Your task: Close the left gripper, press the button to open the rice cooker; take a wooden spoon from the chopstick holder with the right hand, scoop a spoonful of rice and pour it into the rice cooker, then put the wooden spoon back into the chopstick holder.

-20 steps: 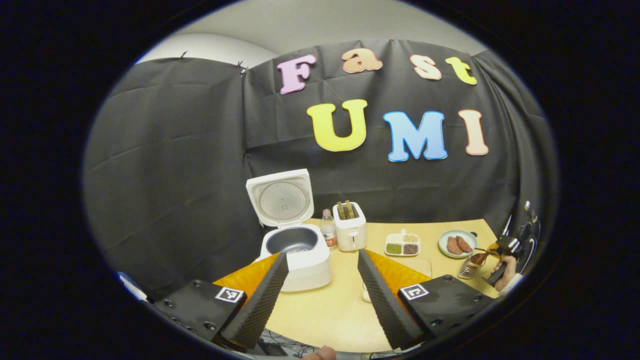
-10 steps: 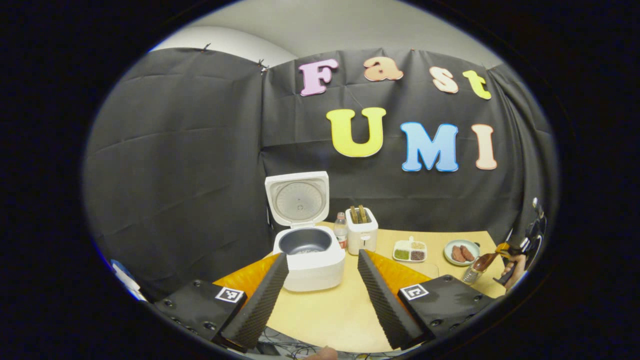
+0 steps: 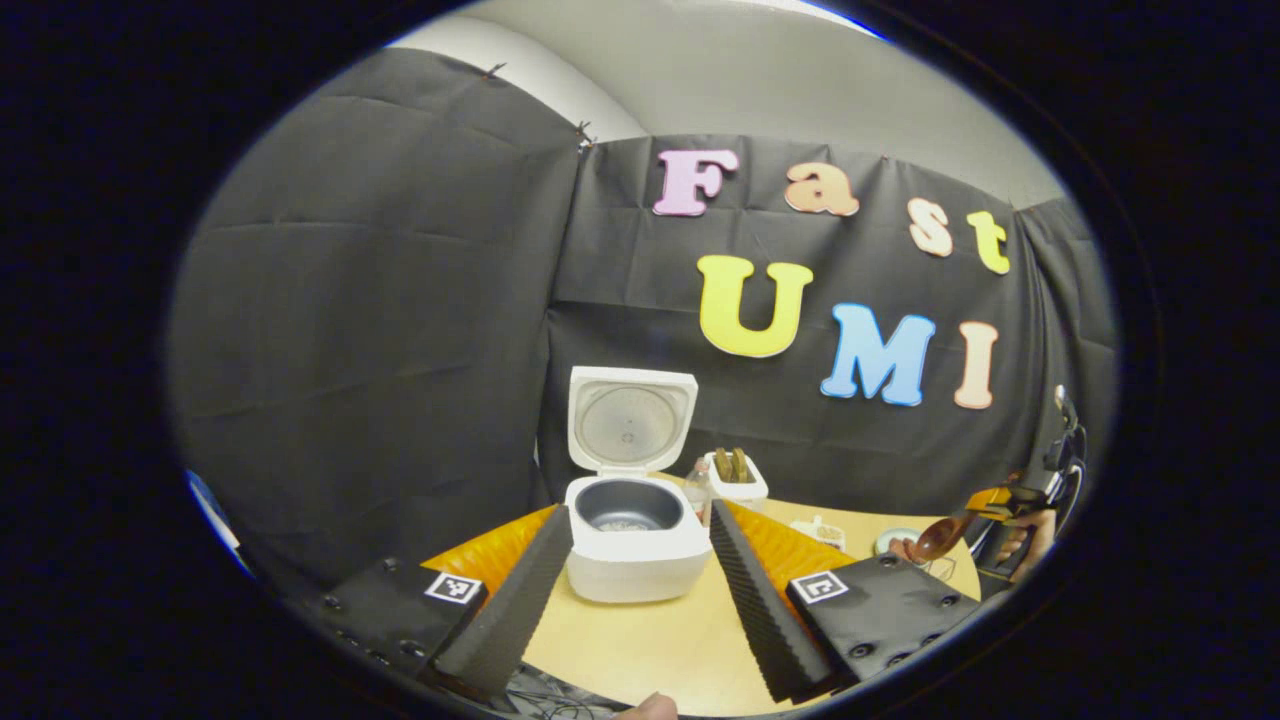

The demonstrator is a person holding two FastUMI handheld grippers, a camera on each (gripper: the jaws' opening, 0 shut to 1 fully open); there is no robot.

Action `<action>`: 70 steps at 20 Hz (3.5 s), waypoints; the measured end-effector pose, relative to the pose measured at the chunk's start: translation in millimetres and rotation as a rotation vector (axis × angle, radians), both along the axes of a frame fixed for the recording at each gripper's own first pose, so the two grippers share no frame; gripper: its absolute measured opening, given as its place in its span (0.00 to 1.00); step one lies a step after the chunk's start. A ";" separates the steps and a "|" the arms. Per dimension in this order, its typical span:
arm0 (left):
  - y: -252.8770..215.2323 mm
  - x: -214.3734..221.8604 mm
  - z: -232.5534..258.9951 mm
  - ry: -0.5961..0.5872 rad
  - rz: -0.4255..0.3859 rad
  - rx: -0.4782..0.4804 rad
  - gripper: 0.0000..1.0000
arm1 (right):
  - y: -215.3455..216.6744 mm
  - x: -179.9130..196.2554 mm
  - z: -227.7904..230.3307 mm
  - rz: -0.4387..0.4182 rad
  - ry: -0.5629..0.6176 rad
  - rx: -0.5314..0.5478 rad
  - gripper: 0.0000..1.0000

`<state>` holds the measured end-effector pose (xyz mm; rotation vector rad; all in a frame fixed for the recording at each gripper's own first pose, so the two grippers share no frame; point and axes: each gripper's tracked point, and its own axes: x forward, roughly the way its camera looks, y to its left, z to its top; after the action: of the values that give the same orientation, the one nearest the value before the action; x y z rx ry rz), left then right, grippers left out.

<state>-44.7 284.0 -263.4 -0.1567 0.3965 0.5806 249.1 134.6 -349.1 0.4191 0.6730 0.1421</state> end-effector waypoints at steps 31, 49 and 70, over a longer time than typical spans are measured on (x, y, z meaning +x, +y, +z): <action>68.5 -28.7 -38.2 0.096 0.093 0.000 0.93 | 201.6 -60.5 -167.0 0.390 0.317 -0.064 0.15; 51.5 -15.9 -14.6 0.115 0.036 0.050 0.93 | 144.6 -28.8 -142.0 0.061 0.397 0.363 0.15; 79.3 -56.2 8.4 0.088 0.165 0.093 1.00 | 347.7 -19.8 43.5 0.437 0.108 0.468 0.15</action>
<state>-100.9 363.3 -255.0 -0.0752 0.4433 0.7693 229.3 482.3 -305.7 0.7276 0.8328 0.7045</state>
